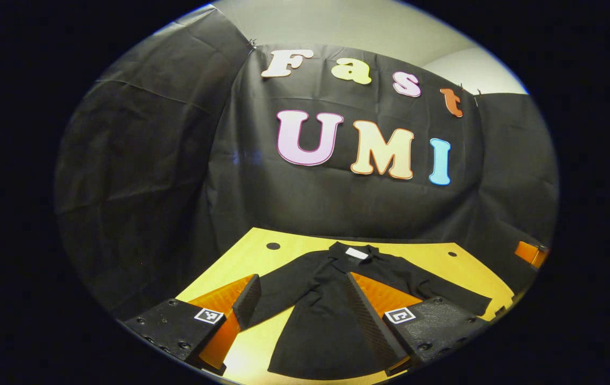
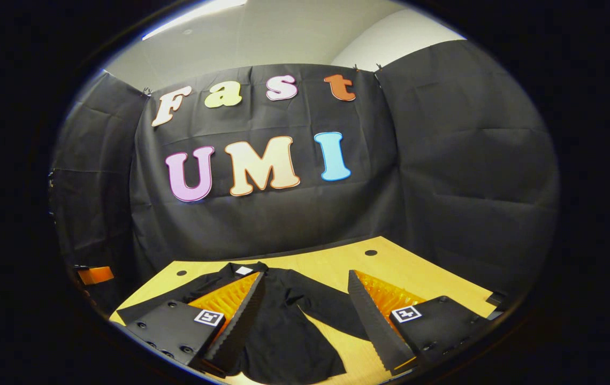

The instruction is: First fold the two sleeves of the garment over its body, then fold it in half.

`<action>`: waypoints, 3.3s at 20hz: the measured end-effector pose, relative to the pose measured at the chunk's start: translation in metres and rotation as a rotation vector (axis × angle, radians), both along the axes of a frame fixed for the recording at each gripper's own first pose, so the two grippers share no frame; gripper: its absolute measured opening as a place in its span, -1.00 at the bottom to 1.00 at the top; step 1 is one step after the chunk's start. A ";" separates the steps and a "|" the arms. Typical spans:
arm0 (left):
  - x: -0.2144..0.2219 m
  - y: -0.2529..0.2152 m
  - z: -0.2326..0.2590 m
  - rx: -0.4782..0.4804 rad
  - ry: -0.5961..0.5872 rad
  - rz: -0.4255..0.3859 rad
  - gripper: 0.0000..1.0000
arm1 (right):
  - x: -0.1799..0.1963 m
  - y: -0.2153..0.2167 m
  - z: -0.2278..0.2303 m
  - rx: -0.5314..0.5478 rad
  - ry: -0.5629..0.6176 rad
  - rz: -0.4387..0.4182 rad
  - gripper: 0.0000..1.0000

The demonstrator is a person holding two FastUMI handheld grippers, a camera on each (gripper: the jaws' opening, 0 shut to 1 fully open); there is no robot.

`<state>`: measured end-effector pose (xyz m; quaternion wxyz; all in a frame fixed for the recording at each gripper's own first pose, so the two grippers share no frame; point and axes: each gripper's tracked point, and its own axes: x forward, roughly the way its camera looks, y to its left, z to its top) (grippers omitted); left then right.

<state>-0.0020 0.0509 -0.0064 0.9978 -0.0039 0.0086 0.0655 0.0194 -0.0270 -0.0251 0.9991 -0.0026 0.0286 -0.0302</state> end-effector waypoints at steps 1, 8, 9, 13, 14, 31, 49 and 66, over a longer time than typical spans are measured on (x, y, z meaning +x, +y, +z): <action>-0.001 0.004 0.000 0.001 0.001 0.010 0.83 | 0.001 -0.006 -0.001 0.002 0.003 -0.010 0.94; -0.008 0.030 0.001 0.034 0.000 0.093 0.83 | 0.009 -0.070 -0.019 0.002 0.034 -0.119 0.95; -0.009 0.035 0.002 0.040 0.003 0.107 0.83 | 0.010 -0.079 -0.021 0.001 0.041 -0.132 0.95; -0.015 0.046 0.000 0.018 0.019 0.145 0.84 | 0.020 -0.111 -0.041 0.003 0.078 -0.162 0.95; -0.015 0.049 -0.002 0.008 0.020 0.159 0.84 | 0.021 -0.118 -0.047 0.002 0.088 -0.169 0.95; -0.027 0.061 -0.008 -0.009 0.048 0.242 0.84 | 0.074 -0.179 -0.147 0.082 0.311 -0.213 0.96; -0.037 0.057 -0.013 -0.001 0.066 0.261 0.84 | 0.080 -0.190 -0.226 0.080 0.531 -0.207 0.89; -0.038 0.053 -0.019 -0.013 0.074 0.231 0.84 | 0.083 -0.184 -0.232 0.046 0.554 -0.187 -0.44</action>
